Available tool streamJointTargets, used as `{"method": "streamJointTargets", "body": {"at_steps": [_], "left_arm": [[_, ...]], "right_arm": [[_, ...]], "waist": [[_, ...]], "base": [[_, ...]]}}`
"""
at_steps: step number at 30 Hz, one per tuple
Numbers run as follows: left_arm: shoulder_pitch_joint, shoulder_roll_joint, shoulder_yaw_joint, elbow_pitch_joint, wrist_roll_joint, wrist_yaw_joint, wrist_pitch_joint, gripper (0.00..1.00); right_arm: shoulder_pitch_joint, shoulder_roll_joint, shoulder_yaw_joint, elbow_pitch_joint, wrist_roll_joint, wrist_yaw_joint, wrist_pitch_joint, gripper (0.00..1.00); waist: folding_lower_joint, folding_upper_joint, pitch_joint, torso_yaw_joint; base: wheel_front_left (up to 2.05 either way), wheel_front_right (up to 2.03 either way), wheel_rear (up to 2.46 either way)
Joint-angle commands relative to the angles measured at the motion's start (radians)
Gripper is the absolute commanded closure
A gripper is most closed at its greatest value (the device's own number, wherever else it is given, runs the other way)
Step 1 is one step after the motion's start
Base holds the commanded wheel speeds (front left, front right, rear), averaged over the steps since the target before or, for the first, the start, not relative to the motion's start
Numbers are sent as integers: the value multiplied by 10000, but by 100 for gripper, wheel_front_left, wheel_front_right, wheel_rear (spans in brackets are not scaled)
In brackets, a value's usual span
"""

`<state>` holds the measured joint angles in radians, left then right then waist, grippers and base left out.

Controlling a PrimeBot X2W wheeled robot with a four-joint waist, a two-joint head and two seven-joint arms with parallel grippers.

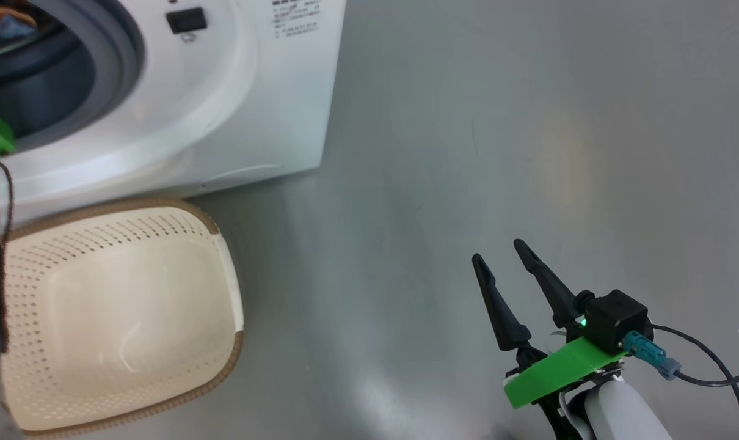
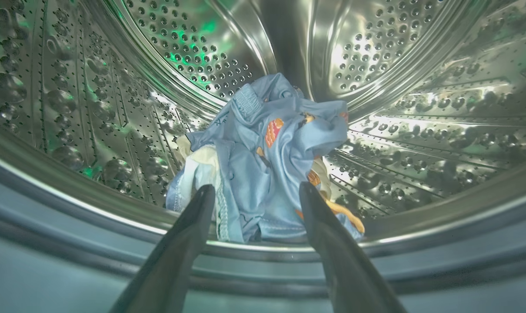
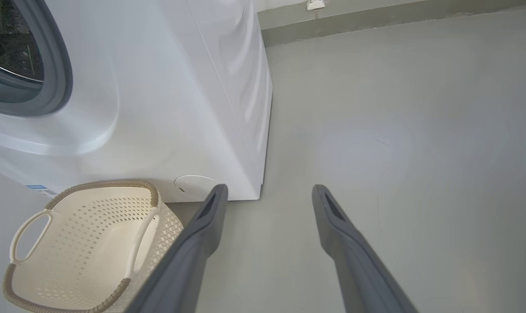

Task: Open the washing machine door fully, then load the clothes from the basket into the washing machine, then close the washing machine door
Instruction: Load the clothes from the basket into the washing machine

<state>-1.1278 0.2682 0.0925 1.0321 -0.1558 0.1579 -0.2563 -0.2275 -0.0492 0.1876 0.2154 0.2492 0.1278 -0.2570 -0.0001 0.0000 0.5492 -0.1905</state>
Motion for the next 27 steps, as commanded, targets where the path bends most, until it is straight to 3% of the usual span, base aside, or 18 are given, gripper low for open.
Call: {"method": "streamJointTargets", "body": {"at_steps": [1, 7, 17, 27], "left_arm": [[412, 412, 183, -331, -81, -26, -53, 0], [1983, 78, 333, -1056, -219, -419, -54, 0], [5209, -917, 452, -3540, -70, -1139, -54, 0], [8037, -1745, 374, -5681, 285, -1275, -54, 0]], "right_arm": [[55, -10, 218, -129, 84, 29, -48, 0], [149, -10, -51, -78, 130, 29, -48, 0], [578, -10, -696, -94, 28, 29, -48, 0], [1096, -10, -1059, -185, -149, 29, -48, 0]], "waist": [[1, 0, -586, 268], [1, 0, -1509, 500], [1, 0, -2734, 936], [1, 0, -3455, 1268]], "base": [[0, 0, 0], [0, 0, 0], [0, 0, 0], [0, 0, 0]]}}
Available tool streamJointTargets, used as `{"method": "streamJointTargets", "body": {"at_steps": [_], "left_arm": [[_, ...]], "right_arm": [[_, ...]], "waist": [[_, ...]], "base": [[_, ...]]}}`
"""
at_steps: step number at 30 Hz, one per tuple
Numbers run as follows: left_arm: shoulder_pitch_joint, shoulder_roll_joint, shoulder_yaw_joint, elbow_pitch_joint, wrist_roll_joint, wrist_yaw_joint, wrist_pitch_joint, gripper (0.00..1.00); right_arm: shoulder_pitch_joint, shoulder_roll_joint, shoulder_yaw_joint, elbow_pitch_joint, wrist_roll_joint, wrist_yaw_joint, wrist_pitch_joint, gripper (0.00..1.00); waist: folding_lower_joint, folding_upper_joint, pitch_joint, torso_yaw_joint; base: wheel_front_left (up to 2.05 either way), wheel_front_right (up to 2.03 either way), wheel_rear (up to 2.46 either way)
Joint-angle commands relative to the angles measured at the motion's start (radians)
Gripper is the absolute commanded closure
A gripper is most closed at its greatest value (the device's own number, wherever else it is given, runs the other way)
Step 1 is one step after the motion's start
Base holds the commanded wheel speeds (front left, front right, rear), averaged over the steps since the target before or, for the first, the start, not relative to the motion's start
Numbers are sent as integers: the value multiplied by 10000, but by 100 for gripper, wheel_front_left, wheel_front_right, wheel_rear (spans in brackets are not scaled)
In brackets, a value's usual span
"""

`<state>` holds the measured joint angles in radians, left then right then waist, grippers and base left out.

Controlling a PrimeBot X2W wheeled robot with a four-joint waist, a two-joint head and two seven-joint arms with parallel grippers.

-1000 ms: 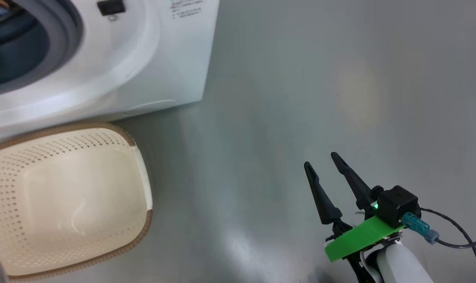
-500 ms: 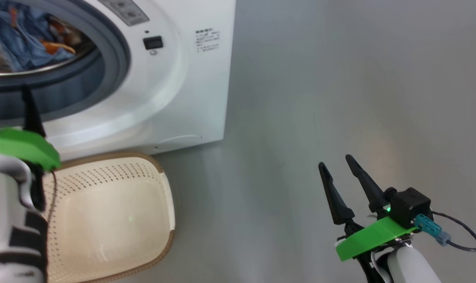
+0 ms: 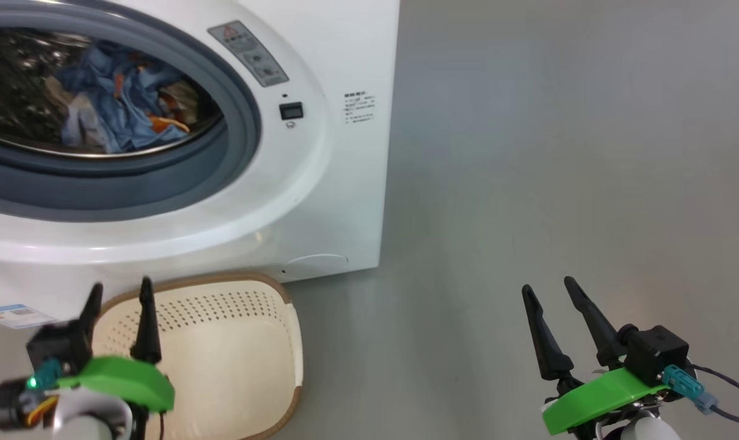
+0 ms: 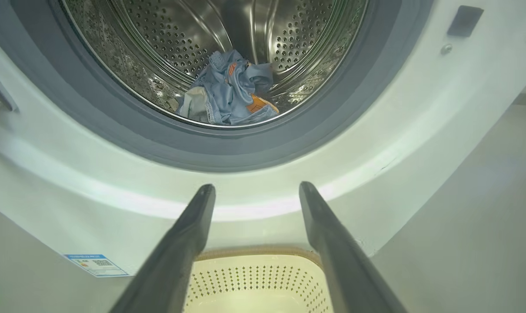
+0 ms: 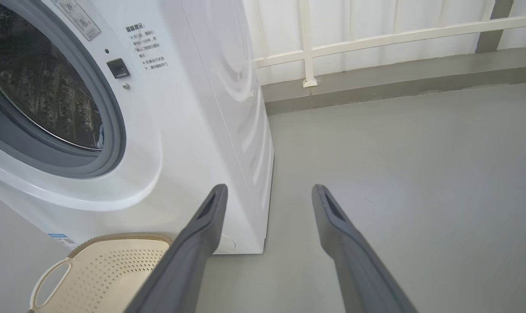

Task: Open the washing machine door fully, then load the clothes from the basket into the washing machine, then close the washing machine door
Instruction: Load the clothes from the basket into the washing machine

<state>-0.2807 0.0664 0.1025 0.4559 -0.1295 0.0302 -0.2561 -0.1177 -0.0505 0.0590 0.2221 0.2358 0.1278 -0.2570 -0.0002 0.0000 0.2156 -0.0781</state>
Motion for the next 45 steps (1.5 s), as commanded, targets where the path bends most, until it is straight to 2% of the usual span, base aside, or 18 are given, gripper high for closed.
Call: {"method": "streamJointTargets", "body": {"at_steps": [1, 11, 21, 29, 45], "left_arm": [[87, 185, 264, -331, 73, -27, -56, 0], [2301, -122, 473, -2387, -199, 26, -57, 0], [3771, -159, -165, -3470, -737, 306, -57, 0], [4035, -161, -372, -3679, -776, 539, -57, 0], [4098, -161, -359, -3900, -772, 576, -57, 0]], "right_arm": [[57, 3, 269, -252, -109, 29, -48, 0], [442, 3, 202, -152, -340, 29, -48, 0], [719, 3, 216, -97, -335, 29, -48, 0], [770, 3, 232, -80, -336, 29, -48, 0], [715, 3, 313, 60, -339, 29, -48, 0]], "waist": [[2, 0, -233, 176], [2, 0, -939, 445], [2, 0, -1396, 723], [2, 0, -1477, 888], [2, 0, -1520, 1045]], "base": [[0, 0, 0], [0, 0, 0], [0, 0, 0], [0, 0, 0], [0, 0, 0]]}}
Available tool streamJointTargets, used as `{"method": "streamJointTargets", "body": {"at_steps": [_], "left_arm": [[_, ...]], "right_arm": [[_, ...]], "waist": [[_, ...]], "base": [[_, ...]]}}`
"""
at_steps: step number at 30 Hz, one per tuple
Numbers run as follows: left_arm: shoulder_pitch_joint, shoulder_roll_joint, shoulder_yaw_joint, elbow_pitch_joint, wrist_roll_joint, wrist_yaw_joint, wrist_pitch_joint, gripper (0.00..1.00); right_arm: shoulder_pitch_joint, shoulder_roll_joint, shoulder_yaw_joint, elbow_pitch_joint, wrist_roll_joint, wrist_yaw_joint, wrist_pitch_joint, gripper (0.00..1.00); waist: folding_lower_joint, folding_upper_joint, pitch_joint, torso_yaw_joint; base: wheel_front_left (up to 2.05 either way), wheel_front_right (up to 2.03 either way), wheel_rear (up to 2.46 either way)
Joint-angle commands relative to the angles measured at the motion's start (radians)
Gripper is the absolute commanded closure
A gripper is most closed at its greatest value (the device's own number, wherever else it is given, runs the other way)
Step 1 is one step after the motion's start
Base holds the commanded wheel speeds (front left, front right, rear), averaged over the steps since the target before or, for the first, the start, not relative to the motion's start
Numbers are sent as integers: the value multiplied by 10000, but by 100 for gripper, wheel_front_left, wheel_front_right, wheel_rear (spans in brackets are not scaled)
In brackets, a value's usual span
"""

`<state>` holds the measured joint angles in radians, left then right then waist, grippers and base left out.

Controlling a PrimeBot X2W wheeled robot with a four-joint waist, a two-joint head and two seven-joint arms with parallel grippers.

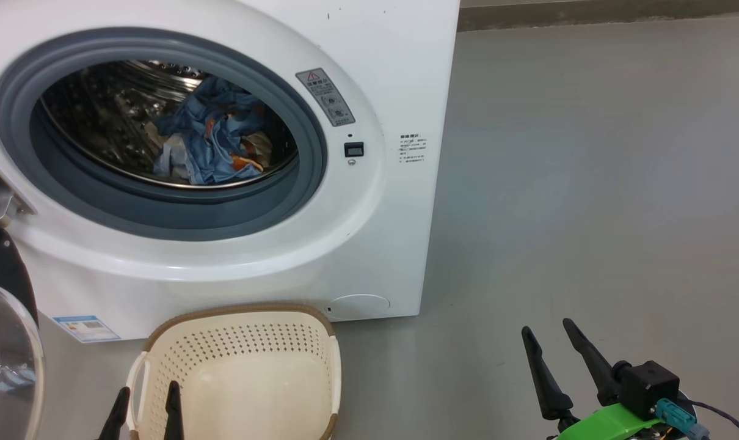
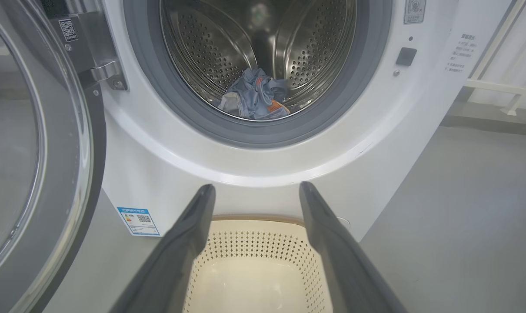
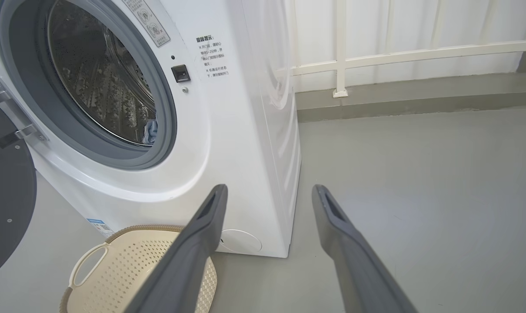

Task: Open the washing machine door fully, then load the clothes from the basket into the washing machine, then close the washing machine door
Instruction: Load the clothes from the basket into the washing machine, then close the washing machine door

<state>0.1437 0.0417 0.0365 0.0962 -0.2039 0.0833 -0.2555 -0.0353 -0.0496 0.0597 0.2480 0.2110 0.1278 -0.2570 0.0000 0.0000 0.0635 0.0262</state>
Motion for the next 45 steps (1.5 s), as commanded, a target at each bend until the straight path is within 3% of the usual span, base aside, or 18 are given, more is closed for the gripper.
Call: {"method": "streamJointTargets", "body": {"at_steps": [1, 12, 29, 45], "left_arm": [[-147, 86, 306, -306, -34, 51, -63, 0], [-147, 86, 284, -193, -84, 178, -63, 0], [-231, 85, 293, -107, 32, 185, -63, 0], [-288, 85, 203, -104, -35, 175, -63, 0]], "right_arm": [[-113, -6, 316, -193, -86, 29, -48, 0], [-172, -6, 383, -172, -76, 29, -48, 0], [-240, -6, 417, -170, -33, 29, -48, 0], [-204, -6, 343, -197, -45, 29, -48, 0]], "waist": [[0, 0, 4, 10], [0, 0, 32, 36], [0, 0, 116, -29], [0, 0, 79, 139]], "base": [[0, 0, 0], [-31, 31, 0], [-139, 139, 0], [-11, 11, 0]]}}
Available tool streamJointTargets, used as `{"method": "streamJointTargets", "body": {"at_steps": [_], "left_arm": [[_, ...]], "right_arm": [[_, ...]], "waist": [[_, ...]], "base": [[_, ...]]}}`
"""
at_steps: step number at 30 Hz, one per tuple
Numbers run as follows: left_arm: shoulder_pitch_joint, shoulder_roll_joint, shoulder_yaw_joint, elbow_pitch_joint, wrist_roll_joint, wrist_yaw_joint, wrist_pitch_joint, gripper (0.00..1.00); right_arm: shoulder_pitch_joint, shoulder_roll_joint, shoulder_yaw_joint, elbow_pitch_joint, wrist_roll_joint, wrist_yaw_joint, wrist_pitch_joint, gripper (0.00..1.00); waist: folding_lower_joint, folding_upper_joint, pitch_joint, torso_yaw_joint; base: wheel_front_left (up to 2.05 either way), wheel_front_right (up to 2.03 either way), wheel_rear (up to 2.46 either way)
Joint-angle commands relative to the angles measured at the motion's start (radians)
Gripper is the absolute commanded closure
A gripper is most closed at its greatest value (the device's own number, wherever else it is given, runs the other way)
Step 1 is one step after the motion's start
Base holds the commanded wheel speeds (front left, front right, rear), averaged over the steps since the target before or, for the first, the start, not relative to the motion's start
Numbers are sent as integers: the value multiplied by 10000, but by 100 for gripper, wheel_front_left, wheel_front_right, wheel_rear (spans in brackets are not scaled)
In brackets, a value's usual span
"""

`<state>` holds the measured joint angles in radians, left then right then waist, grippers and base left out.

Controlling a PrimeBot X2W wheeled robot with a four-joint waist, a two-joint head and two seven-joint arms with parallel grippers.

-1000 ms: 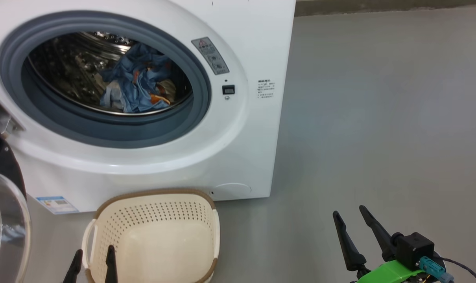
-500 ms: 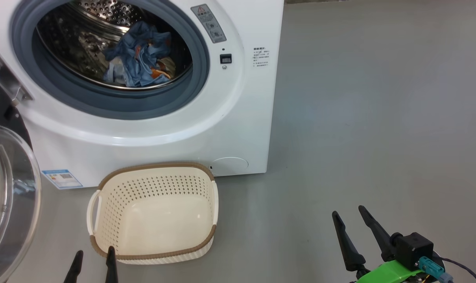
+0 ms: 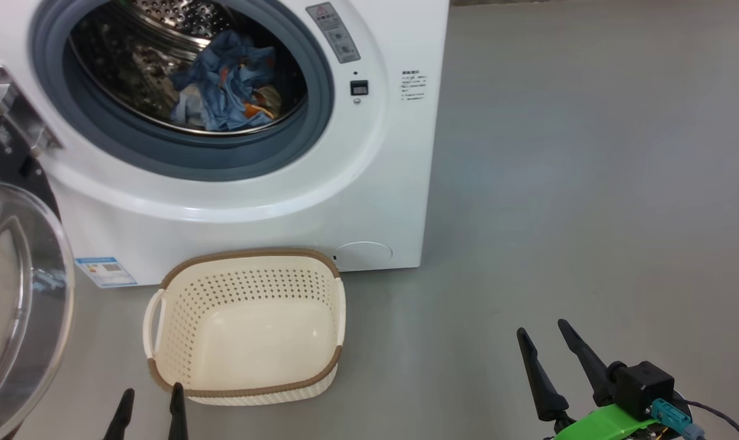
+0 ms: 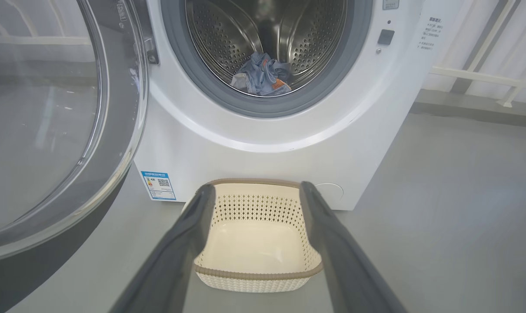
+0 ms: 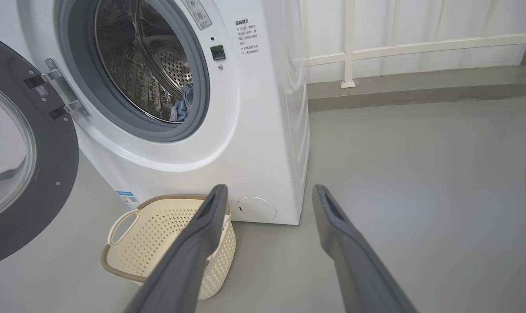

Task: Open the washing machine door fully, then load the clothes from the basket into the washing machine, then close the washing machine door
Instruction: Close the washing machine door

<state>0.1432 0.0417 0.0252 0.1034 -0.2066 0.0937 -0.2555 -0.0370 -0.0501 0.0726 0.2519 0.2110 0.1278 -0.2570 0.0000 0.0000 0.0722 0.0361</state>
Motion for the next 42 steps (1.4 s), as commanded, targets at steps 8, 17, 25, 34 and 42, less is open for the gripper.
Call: {"method": "streamJointTargets", "body": {"at_steps": [8, 17, 25, 34, 42], "left_arm": [[-247, 85, 306, -240, -112, 252, -63, 0], [-138, 85, 163, -315, -392, 550, -63, 0], [43, 85, 54, -300, -519, 708, -63, 0], [317, 85, 442, -775, -855, 1130, -63, 0], [490, 85, 541, -1034, -927, 1295, -63, 0]], "right_arm": [[-274, -1, 575, -452, -61, 29, -48, 0], [-507, -185, 942, -280, -76, 29, -48, 0], [-415, -241, 1078, -220, -22, 29, -48, 0], [-933, -243, 1902, 128, 182, 29, -48, 0], [-1154, -248, 2184, 323, 340, 29, -48, 0]], "waist": [[0, 0, -23, 1126], [0, 0, -169, 3019], [0, 0, -419, 4662], [0, 0, -326, 5035], [0, 0, -350, 5059]], "base": [[0, 0, 0], [0, 0, 0], [0, 0, 0], [0, 0, 0], [0, 0, 0]]}}
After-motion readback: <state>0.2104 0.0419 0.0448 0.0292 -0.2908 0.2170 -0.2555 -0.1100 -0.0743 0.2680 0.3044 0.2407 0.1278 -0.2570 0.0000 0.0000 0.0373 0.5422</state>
